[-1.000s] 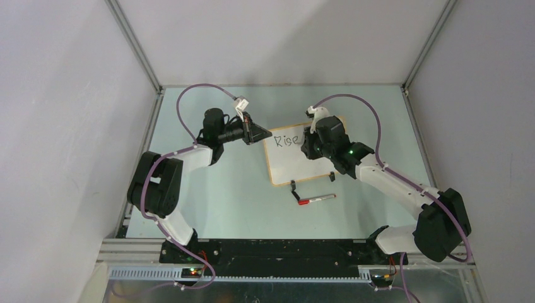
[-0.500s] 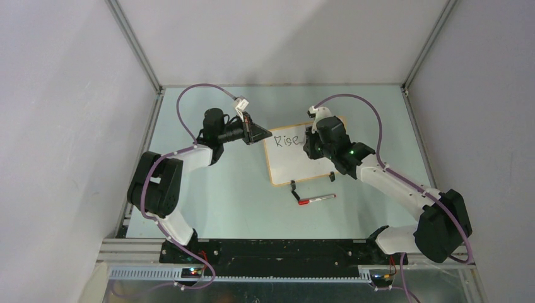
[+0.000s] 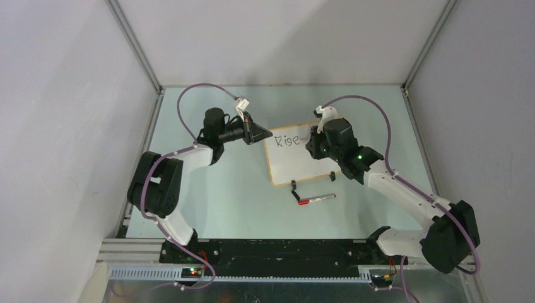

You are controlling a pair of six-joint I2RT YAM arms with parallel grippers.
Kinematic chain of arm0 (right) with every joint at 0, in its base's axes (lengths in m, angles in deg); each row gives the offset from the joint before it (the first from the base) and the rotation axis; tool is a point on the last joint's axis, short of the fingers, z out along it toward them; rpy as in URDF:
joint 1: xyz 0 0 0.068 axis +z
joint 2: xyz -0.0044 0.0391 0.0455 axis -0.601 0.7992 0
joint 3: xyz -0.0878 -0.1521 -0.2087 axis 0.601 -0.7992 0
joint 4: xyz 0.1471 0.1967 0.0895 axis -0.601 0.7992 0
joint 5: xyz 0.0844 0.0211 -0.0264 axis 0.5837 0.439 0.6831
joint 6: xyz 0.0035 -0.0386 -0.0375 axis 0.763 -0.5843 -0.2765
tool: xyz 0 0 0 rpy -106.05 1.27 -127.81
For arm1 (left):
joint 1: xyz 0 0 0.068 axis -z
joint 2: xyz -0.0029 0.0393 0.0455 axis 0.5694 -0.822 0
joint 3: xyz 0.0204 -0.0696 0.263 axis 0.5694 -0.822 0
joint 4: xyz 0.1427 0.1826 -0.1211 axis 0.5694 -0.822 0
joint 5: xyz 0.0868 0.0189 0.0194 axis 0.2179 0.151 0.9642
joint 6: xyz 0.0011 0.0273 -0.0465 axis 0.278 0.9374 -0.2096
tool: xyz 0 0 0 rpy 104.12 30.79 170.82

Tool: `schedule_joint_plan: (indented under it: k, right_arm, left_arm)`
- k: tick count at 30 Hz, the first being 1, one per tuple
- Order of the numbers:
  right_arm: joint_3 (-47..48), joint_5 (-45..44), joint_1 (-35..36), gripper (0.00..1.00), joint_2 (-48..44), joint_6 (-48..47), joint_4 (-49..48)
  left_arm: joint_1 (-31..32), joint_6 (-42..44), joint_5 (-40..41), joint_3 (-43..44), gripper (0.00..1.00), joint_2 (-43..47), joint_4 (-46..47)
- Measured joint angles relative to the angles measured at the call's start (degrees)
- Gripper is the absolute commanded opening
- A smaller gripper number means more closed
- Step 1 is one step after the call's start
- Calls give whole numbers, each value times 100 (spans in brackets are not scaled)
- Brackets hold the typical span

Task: Write a sentence on the whiteboard

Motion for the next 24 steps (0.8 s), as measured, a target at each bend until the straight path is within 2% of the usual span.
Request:
schedule_joint_plan:
  k: [5, 8, 12, 16, 24]
  right_arm:
    - [-352, 55, -2, 0, -472, -17, -269]
    - [-492, 26, -2, 0, -575, -20, -422]
    - [-656, -26, -2, 0, -581, -24, -566]
    - [-793, -76, -2, 0, -590, -31, -684]
    - [-1064, -197, 35, 0, -841, -33, -920]
  left_arm:
    - [2, -2, 0, 2, 8, 0, 0]
    - [4, 7, 15, 4, 21, 0, -9]
    - [22, 160, 219, 4, 31, 0, -92]
    - [44, 249, 358, -17, 34, 0, -120]
    - [70, 238, 455, -90, 35, 13, -9]
